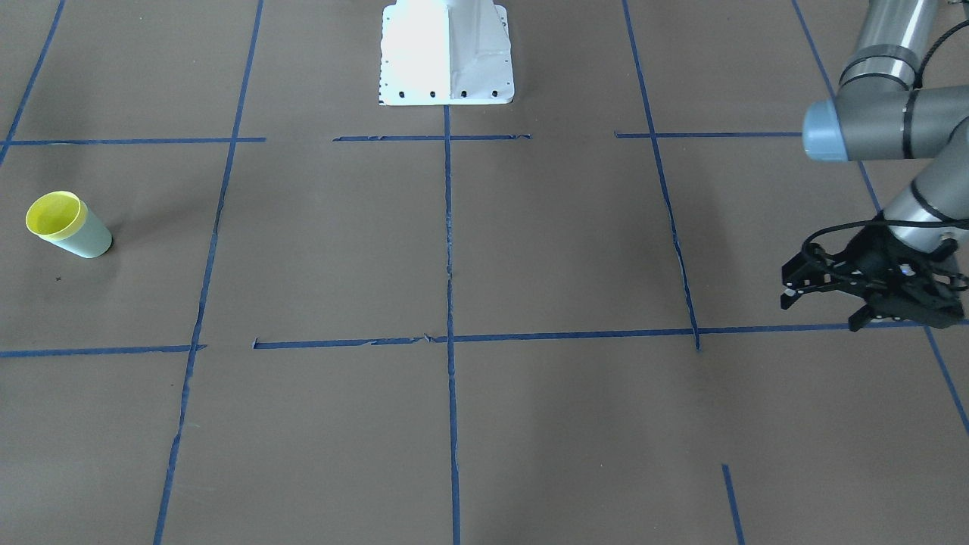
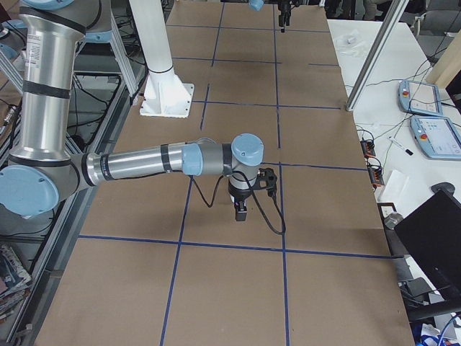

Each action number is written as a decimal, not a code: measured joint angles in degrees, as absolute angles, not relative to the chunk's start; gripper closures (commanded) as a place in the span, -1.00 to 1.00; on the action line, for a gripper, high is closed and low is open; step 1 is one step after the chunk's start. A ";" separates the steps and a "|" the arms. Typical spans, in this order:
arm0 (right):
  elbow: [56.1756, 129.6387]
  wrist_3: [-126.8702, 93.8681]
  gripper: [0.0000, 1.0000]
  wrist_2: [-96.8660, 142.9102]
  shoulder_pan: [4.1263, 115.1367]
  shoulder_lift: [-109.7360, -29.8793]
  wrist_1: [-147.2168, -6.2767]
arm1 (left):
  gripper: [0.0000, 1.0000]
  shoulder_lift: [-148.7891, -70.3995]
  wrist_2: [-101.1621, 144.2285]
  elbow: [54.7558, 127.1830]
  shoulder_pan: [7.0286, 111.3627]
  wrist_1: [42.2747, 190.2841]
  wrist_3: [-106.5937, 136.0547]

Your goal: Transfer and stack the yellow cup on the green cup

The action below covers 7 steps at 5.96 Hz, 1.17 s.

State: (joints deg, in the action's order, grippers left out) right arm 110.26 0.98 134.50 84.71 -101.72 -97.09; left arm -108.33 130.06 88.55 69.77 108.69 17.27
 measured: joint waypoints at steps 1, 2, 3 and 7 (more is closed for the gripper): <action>110.31 1.14 -1.00 134.48 86.15 -102.98 -97.08 | -1.00 -107.35 132.35 88.30 75.10 101.82 8.37; 110.31 0.89 -1.00 134.65 86.60 -103.37 -97.10 | -1.00 -106.71 133.02 88.23 79.82 93.61 -2.70; 110.31 0.70 -1.00 134.71 86.70 -103.43 -97.11 | -1.00 -104.91 133.18 88.26 84.17 87.86 -11.73; 110.41 0.59 -1.00 134.84 86.75 -103.53 -97.18 | -1.00 -89.18 134.52 91.42 92.48 84.36 -17.02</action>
State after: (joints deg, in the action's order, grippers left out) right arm 110.41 0.59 134.84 86.75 -103.53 -97.18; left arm -89.18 134.52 91.42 92.48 84.36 -17.02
